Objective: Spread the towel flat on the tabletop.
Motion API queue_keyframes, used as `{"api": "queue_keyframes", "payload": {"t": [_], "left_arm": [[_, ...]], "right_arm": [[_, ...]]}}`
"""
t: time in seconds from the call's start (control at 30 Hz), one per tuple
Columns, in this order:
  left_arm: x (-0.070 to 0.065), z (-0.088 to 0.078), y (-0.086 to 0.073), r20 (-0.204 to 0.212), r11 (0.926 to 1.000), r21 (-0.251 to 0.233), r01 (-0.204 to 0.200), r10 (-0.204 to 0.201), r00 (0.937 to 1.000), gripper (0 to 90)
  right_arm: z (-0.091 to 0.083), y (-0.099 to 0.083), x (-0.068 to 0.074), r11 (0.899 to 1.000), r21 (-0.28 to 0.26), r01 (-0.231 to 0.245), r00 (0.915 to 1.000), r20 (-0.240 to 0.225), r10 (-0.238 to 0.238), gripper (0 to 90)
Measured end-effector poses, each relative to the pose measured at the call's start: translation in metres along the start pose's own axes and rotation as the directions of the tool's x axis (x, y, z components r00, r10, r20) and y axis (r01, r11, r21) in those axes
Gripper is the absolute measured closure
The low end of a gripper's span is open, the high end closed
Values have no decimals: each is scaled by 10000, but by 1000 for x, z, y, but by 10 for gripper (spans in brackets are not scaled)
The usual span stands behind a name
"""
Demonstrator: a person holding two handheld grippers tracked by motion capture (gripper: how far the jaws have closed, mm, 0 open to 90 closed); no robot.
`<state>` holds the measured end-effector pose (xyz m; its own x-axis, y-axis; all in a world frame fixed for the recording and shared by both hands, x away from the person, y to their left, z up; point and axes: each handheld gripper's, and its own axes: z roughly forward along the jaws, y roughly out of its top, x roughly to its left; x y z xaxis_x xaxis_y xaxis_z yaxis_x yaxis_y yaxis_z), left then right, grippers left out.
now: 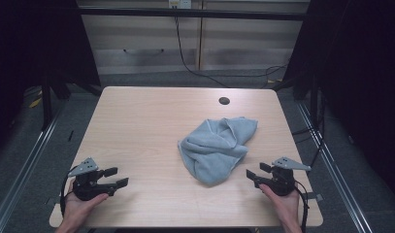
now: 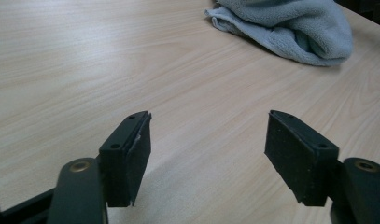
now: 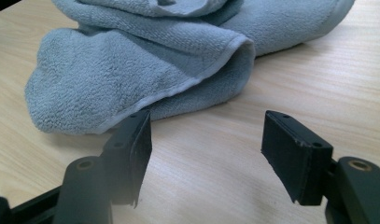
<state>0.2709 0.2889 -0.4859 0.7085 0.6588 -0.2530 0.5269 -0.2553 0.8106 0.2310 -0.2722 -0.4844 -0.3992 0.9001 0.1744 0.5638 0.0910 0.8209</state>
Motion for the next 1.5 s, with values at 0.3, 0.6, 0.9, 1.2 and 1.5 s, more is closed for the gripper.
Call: {"api": "queue_keyframes", "payload": {"t": [0.3, 0.6, 0.9, 1.2, 1.5], "left_arm": [[-1, 5, 2, -144, 9998, 34, 219, -219, 9997, 398], [-16, 10, 20, -43, 9995, -282, -149, 148, 9999, 369], [-19, 26, 48, 249, 9987, -238, -461, 467, 9986, 361], [-16, 33, 37, -47, 9994, -87, -338, 338, 9994, 355], [-20, 42, 37, 168, 9978, 108, -658, 657, 9977, 341]], "right_arm": [[-1, 4, 6, 9998, -132, 149, 9974, -703, -158, 367], [3, 21, 13, 9962, -53, 870, 9928, -818, -872, 341], [46, 70, 1, 9887, 386, 1451, 9869, -770, -1418, 281], [88, 54, 5, 9812, 1043, 1621, 9802, -1315, -1480, 446], [93, 42, 19, 9809, 1247, 1494, 9776, -1670, -1277, 729]]}}
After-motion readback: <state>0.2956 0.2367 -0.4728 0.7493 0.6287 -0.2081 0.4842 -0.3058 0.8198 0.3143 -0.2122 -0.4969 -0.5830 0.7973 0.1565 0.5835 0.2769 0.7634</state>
